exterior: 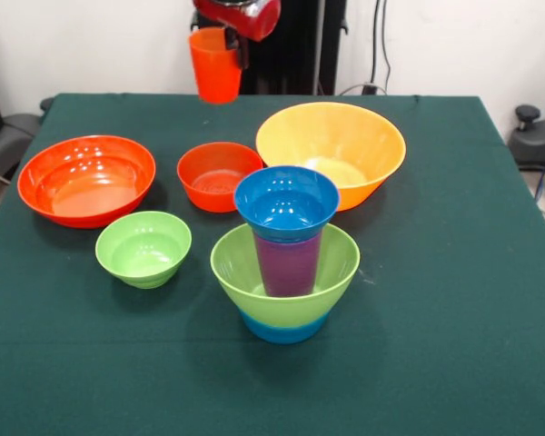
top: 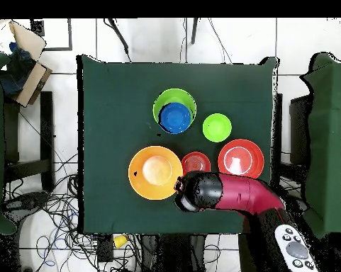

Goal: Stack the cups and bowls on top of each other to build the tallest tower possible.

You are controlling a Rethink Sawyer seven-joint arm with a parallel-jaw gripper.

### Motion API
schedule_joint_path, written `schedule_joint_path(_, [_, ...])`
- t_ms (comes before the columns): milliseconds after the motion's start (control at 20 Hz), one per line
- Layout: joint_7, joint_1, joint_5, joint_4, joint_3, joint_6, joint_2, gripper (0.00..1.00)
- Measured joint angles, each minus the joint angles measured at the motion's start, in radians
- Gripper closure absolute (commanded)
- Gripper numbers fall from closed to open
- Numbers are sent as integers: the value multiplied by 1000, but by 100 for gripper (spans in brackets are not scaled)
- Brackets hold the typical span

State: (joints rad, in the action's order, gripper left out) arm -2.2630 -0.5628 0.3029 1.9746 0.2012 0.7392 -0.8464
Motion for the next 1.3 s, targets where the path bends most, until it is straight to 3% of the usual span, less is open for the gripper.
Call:
schedule_joint_path(100, [0, 0, -33, -57, 51, 119, -26, 100])
schedule_joint_path(250, [0, 4, -39, -111, 89, 163, -35, 100])
schedule_joint_path(650, [0, 40, -38, -288, 144, 167, -2, 100])
schedule_joint_path(950, [0, 92, -34, -458, 157, 189, 70, 100])
schedule_joint_path(1300, [0, 128, -32, -563, 162, 264, 107, 100])
